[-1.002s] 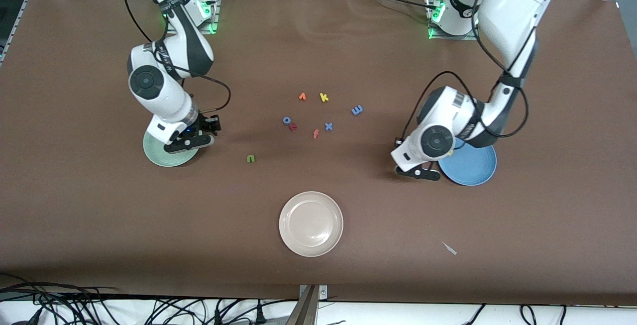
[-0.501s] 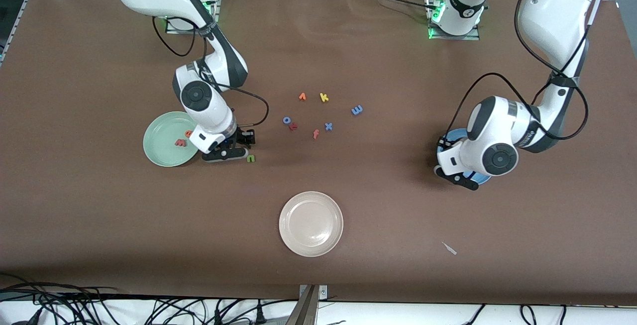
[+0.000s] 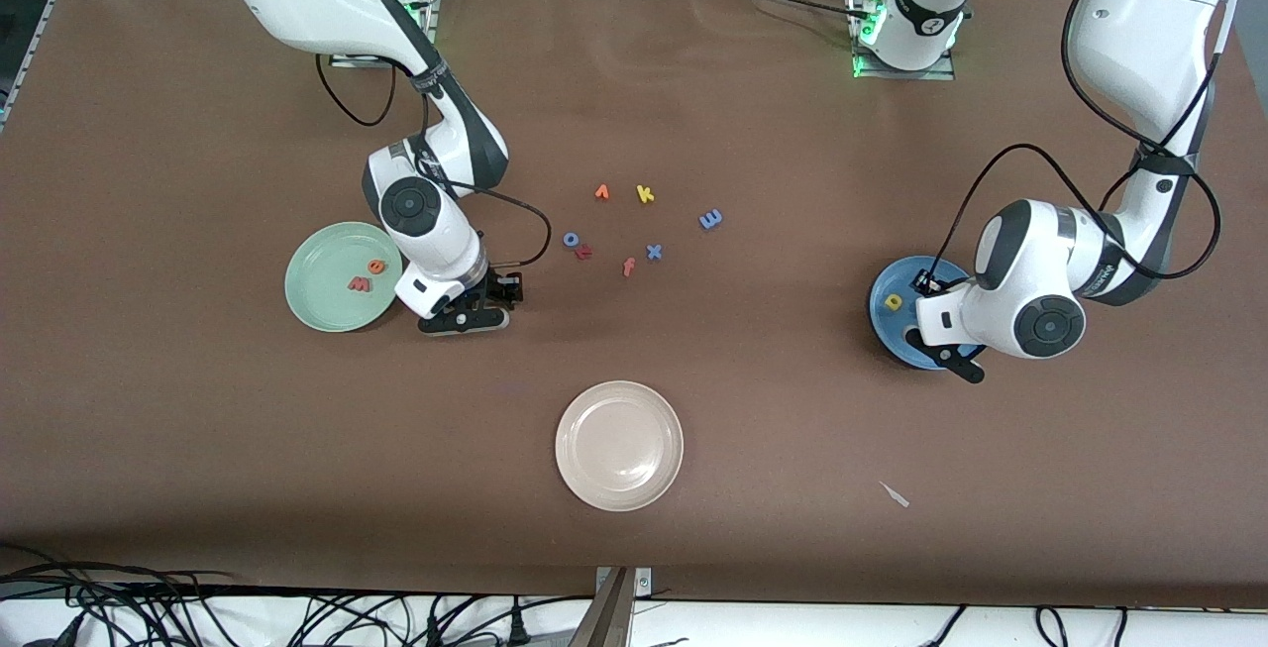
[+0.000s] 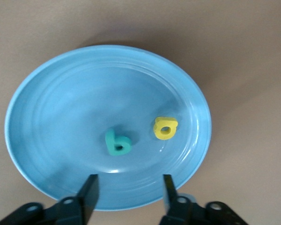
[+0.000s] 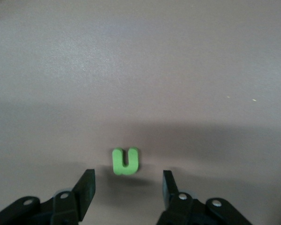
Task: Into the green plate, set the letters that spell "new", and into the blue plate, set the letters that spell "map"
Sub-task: 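Grasp the u with the right gripper while the left gripper reaches the m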
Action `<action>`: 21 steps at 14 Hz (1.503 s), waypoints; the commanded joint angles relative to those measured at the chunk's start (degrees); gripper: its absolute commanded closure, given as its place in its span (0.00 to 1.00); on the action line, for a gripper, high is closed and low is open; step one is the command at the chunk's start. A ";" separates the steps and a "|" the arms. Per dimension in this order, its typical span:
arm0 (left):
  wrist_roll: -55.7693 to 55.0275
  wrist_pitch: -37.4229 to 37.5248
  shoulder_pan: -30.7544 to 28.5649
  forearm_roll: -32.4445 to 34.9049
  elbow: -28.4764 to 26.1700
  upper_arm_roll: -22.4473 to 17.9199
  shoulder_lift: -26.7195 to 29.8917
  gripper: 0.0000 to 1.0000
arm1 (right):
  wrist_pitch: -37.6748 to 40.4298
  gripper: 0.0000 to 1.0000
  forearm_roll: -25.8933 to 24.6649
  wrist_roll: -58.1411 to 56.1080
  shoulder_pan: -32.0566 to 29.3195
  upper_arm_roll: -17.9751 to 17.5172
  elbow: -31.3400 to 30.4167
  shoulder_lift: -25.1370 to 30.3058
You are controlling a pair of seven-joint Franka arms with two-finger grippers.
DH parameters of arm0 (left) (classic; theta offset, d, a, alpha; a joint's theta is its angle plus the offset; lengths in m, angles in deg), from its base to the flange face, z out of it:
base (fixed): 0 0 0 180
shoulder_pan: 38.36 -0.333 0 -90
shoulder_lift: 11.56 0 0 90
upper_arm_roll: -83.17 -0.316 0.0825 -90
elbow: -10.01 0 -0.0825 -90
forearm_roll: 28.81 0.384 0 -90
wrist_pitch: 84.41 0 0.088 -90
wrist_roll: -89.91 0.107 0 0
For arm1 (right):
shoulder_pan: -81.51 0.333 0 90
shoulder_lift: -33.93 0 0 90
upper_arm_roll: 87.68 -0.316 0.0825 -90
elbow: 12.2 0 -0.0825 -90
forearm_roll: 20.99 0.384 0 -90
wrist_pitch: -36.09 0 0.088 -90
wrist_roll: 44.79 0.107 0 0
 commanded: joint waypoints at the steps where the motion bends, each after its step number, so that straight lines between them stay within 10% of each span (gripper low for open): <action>1: -3.53 0.51 0.84 -0.74 -0.31 1.21 1.09 0.00 | -0.92 0.34 0.45 0.65 1.00 0.24 1.50 -1.82; 10: -42.45 -16.42 0.40 -6.38 -19.70 16.93 10.13 0.00 | -1.53 0.85 -0.43 1.27 1.01 0.42 1.41 -2.17; 21: -79.21 -30.60 8.92 -3.24 -24.13 22.93 7.00 0.00 | 22.72 0.87 -0.52 -19.10 0.30 10.07 -1.38 11.87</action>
